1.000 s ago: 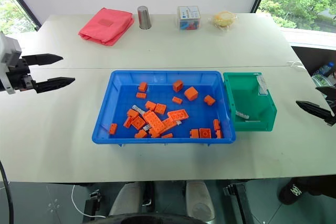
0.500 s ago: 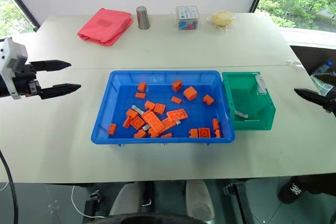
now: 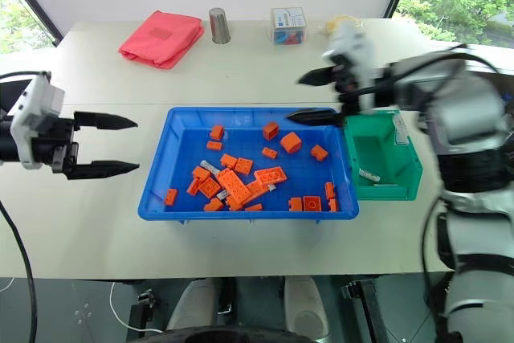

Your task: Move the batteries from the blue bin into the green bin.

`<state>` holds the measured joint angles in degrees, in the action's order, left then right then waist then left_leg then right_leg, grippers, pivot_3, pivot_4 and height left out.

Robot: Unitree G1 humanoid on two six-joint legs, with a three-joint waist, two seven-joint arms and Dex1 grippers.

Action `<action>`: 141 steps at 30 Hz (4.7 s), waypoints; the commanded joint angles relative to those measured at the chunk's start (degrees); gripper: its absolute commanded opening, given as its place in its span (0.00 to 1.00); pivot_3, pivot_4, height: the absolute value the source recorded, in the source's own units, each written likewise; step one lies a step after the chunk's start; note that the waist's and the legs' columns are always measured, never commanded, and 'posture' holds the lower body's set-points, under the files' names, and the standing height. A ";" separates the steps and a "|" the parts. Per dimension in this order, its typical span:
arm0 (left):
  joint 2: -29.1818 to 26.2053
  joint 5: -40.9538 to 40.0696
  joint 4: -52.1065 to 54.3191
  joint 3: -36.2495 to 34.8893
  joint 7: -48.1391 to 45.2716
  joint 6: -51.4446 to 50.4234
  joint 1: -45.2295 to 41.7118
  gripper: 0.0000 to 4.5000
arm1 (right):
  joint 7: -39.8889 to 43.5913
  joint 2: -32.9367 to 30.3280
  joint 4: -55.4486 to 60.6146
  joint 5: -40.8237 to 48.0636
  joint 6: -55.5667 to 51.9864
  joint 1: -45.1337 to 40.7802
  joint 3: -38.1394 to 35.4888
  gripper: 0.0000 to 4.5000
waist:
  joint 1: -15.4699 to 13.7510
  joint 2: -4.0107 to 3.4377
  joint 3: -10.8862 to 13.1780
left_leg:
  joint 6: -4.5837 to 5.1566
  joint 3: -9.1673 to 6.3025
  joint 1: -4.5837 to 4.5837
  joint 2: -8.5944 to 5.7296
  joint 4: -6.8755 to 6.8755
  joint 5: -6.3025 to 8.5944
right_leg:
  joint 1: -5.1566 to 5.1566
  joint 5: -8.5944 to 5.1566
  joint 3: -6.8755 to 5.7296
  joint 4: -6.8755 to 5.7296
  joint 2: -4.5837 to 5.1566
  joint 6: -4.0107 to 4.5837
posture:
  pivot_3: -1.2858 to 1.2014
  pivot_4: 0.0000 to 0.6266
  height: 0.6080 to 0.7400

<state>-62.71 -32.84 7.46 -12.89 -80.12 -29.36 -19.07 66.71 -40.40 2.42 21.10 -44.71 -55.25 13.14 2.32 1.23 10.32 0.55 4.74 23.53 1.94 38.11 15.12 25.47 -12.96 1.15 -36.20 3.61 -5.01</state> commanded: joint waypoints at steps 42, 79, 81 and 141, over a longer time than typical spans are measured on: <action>2.86 1.26 -0.47 3.02 2.50 2.50 -4.20 1.00 | -1.23 27.85 -25.60 -19.53 7.26 -6.33 16.52 0.99 | -1.12 0.11 -0.05 | -0.06 -0.03 0.11 -0.04 0.14 -0.04 | -0.04 0.10 -0.20 -0.08 -0.08 -0.15 | 0.52 0.24 0.97; 8.73 4.73 -8.27 10.90 -0.57 5.89 -14.46 1.00 | -3.35 18.97 -0.76 -12.88 -10.33 -1.20 6.96 0.09 | -1.17 0.16 -0.07 | -0.07 -0.04 0.06 -0.06 0.13 -0.05 | -0.09 0.09 -0.23 -0.05 -0.07 -0.15 | 0.52 0.24 0.97; 8.95 4.74 -8.48 10.98 -0.69 5.80 -15.31 1.00 | -5.36 19.59 -3.33 -15.22 -5.89 1.05 10.22 0.09 | -0.91 0.17 -0.08 | -0.07 -0.05 0.03 -0.03 0.12 -0.05 | -0.10 0.09 -0.22 -0.06 -0.15 -0.14 | 0.52 0.24 0.97; 11.28 4.46 -6.41 12.12 -0.32 4.98 -14.39 1.00 | -10.44 -4.57 14.99 -5.81 -24.22 9.72 -16.49 0.01 | -1.66 0.23 -0.08 | -0.06 -0.14 0.11 -0.08 0.10 -0.04 | -0.15 0.00 -0.28 0.10 -0.02 0.01 | 0.52 0.24 0.97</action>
<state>-51.52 -28.62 0.91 -0.78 -79.92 -25.52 -32.02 56.63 -42.81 15.19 14.10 -68.41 -46.52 0.24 0.67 1.46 10.24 0.49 4.63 23.65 1.85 38.21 15.07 25.33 -12.96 0.90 -36.09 3.60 -5.00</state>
